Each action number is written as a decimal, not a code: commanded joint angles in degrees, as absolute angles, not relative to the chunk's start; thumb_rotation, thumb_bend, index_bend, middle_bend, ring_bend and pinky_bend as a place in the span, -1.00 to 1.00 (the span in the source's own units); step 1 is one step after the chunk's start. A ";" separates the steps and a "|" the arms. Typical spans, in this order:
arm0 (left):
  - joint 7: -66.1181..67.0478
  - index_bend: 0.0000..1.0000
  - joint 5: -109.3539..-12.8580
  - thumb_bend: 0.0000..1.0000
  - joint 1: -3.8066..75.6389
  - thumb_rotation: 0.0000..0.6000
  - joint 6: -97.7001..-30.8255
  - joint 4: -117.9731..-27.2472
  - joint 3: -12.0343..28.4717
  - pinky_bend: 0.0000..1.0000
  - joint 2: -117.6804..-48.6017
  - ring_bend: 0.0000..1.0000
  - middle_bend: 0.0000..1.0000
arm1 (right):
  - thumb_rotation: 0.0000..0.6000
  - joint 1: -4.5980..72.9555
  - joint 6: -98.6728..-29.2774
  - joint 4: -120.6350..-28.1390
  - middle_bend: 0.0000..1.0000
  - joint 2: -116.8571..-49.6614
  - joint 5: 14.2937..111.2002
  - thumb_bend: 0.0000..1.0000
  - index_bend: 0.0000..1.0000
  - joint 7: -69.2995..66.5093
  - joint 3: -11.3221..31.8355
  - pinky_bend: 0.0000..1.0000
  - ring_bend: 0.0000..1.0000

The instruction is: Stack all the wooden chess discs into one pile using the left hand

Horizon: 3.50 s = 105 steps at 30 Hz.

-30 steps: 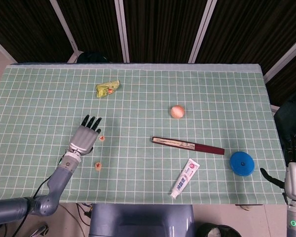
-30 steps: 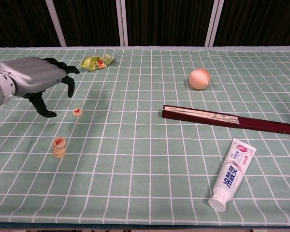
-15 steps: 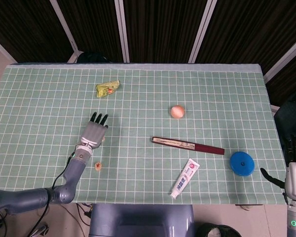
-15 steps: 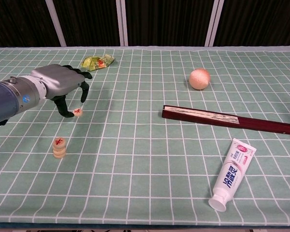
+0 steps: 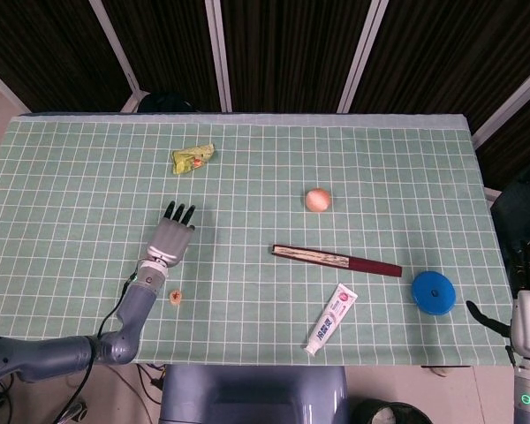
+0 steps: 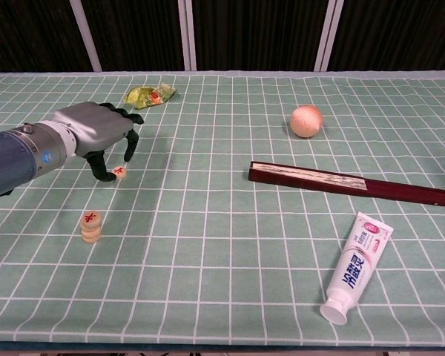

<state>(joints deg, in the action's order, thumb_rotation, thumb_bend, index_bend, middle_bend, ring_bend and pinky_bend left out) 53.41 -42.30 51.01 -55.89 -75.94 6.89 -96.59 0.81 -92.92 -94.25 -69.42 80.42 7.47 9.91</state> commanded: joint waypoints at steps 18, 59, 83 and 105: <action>54.02 -0.03 -41.72 -0.41 51.52 1.00 -56.18 -74.60 5.40 -1.00 -97.51 -1.00 -1.00 | 1.00 0.83 -93.05 -94.08 -0.97 -69.52 80.61 -0.53 -0.82 7.62 9.87 -1.00 -1.00; 56.34 0.01 -52.70 -0.39 46.66 1.00 -66.54 -107.51 -1.84 -1.00 -76.85 -1.00 -1.00 | 1.00 0.80 -93.23 -94.22 -0.97 -69.47 80.82 -0.54 -0.82 7.51 9.86 -1.00 -1.00; 55.55 0.00 -64.81 -0.39 41.83 1.00 -65.62 -103.94 -7.76 -1.00 -79.99 -1.00 -1.00 | 1.00 0.76 -93.39 -94.10 -0.97 -69.53 80.89 -0.54 -0.82 7.62 9.87 -1.00 -1.00; 58.06 -0.03 -65.98 -0.39 40.63 1.00 -64.30 -101.81 -7.09 -1.00 -82.95 -1.00 -1.00 | 1.00 0.77 -93.44 -93.98 -0.97 -69.56 80.78 -0.53 -0.82 7.51 10.01 -1.00 -1.00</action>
<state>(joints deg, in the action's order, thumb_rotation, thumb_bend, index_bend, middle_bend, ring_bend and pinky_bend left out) 58.05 -65.98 40.63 -64.31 -101.81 -7.10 -82.94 0.77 -93.44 -93.98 -69.56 80.78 7.51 10.01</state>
